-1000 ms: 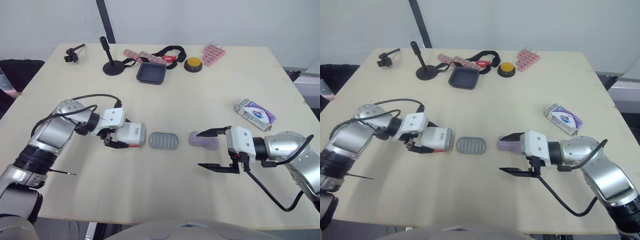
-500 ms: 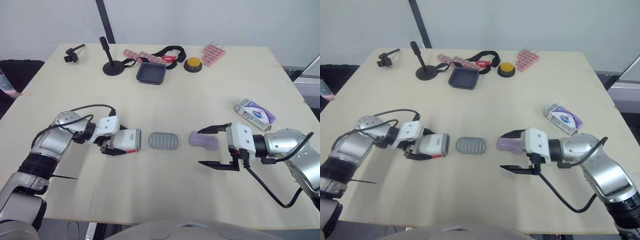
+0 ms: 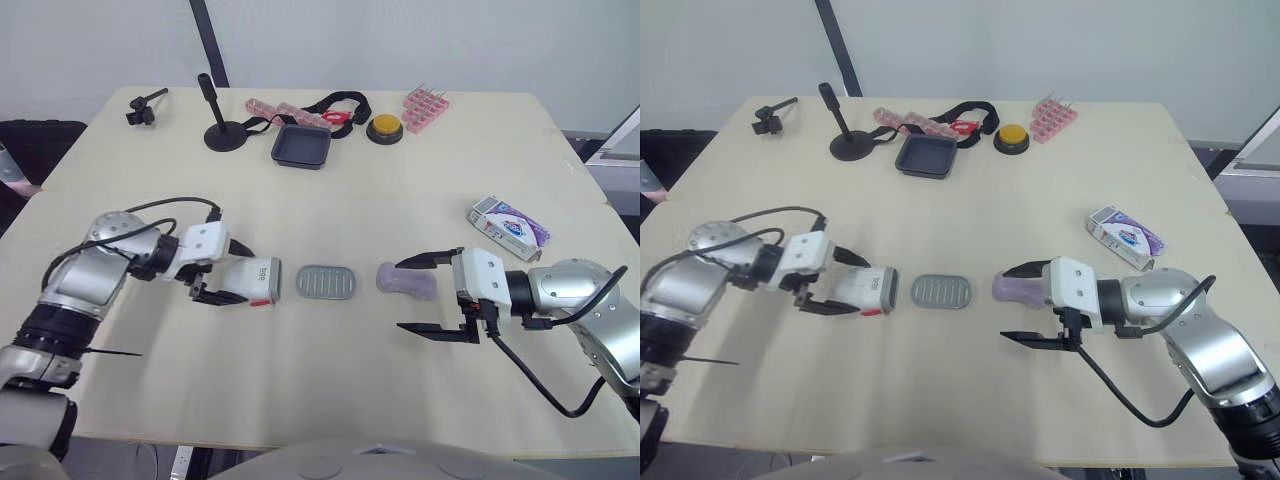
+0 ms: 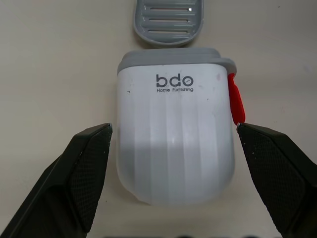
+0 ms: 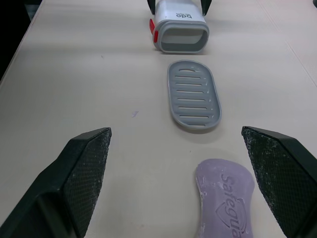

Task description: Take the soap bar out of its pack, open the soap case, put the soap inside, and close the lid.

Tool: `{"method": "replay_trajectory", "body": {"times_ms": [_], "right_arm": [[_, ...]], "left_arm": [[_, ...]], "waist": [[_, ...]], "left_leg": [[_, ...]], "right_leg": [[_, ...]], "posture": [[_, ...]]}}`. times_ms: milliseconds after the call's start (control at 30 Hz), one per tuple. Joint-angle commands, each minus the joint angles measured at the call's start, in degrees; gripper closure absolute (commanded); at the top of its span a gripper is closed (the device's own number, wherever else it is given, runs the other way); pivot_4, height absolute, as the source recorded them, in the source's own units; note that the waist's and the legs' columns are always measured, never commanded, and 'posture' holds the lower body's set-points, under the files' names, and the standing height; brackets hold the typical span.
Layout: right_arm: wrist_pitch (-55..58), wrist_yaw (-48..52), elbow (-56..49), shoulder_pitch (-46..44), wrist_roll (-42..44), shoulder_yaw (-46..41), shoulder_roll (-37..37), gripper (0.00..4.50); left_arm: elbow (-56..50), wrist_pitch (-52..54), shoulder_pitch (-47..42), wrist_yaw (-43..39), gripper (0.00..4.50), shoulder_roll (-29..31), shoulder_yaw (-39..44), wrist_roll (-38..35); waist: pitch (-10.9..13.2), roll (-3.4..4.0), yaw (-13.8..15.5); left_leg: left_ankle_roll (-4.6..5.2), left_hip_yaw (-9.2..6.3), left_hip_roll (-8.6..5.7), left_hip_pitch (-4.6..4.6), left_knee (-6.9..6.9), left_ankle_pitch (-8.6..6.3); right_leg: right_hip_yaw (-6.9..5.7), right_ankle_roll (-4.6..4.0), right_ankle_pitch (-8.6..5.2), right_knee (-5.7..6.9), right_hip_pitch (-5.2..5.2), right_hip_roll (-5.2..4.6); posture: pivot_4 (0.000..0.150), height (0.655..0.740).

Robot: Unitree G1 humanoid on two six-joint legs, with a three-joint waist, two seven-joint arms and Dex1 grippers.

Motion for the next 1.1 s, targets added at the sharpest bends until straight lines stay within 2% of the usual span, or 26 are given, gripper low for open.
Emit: {"method": "replay_trajectory", "body": {"times_ms": [33, 167, 200, 300, 433, 533, 733, 900, 1100], "right_arm": [[-1.2, 0.5, -0.5, -1.0, 0.1, -0.8, -0.3, 0.00], [-2.0, -0.2, 1.2, -2.0, -1.2, -1.1, -0.1, 0.00], [-1.9, -1.1, 1.6, -2.8, -1.3, -1.5, 0.4, 0.00], [0.3, -3.7, 2.2, -4.8, -1.5, -1.9, 1.1, 0.00], [4.9, -3.0, -1.1, -5.0, 0.5, -2.0, -1.6, 0.00], [7.4, -3.1, -1.9, -6.2, 1.4, -2.3, -2.5, 0.00], [19.8, -5.0, -5.8, -14.0, 3.3, 1.0, -4.3, 0.00], [20.8, -7.6, -4.8, -15.4, -5.2, 8.4, -5.0, 0.00], [26.0, -9.3, -2.7, -18.2, -10.6, 14.6, -4.8, 0.00]], "left_arm": [[-3.7, 1.7, 0.5, 0.4, 0.21, 2.6, 3.1, -1.2], [-8.5, 7.3, 0.1, 3.5, 0.21, 1.7, 7.0, -6.4], [-10.0, 7.1, 0.1, 6.0, 0.21, -1.7, 9.1, -9.8], [-13.7, 7.6, 2.0, 12.0, 0.21, -7.6, 11.9, -13.0], [-16.6, 7.0, 8.1, 8.8, 0.21, -6.3, 10.9, -13.4], [-16.6, 7.5, 9.3, 7.9, 0.21, -5.7, 11.1, -14.4], [-15.5, 6.8, 10.3, 5.5, 0.21, -5.1, 11.1, -15.5], [-15.8, 5.8, 10.0, 5.5, 0.21, -6.0, 11.2, -15.9], [-16.0, 5.5, 10.2, 6.8, 0.21, -6.5, 10.9, -15.6]], "waist": [[0.0, 0.00, 0.0], [0.0, 0.00, 0.1], [0.0, 0.01, 0.0], [0.0, 0.07, 0.1], [0.0, 0.07, -0.6], [0.0, 0.06, -0.4], [0.0, 0.07, -0.4], [0.0, 0.07, -0.2], [0.0, 0.07, -0.3]], "left_leg": [[0.00, 0.00, 0.00, 0.00, 0.00, 0.00], [0.00, 0.00, -0.01, -0.01, 0.01, 0.00], [0.00, 0.00, -0.01, -0.01, 0.01, 0.00], [0.00, 0.01, -0.07, -0.03, 0.02, 0.01], [-0.02, 0.01, 0.04, -0.02, -0.04, -0.01], [-0.06, 0.00, 0.07, -0.01, -0.09, 0.01], [-0.08, 0.01, 0.02, 0.11, -0.08, 0.05], [-0.11, 0.01, 0.02, 0.07, -0.12, 0.06], [-0.15, 0.01, 0.02, 0.09, -0.12, 0.07]], "right_leg": [[0.00, 0.00, 0.00, 0.00, 0.00, 0.00], [-0.01, 0.00, 0.00, 0.01, 0.00, -0.01], [-0.01, 0.00, 0.00, 0.00, 0.00, -0.02], [0.01, 0.00, 0.00, 0.01, 0.01, -0.06], [0.06, 0.00, 0.00, -0.06, 0.00, 0.12], [0.01, 0.01, 0.00, -0.09, -0.01, 0.13], [0.03, 0.01, 0.01, -0.02, 0.04, 0.06], [0.01, 0.01, 0.00, -0.06, 0.03, 0.08], [0.03, 0.01, 0.01, -0.04, 0.03, 0.09]], "posture": [[0.150, 0.7400], [0.150, 0.7400], [0.150, 0.7400], [0.150, 0.7400], [0.150, 0.7400], [0.150, 0.7400], [0.150, 0.7400], [0.150, 0.7400], [0.150, 0.7400]]}}
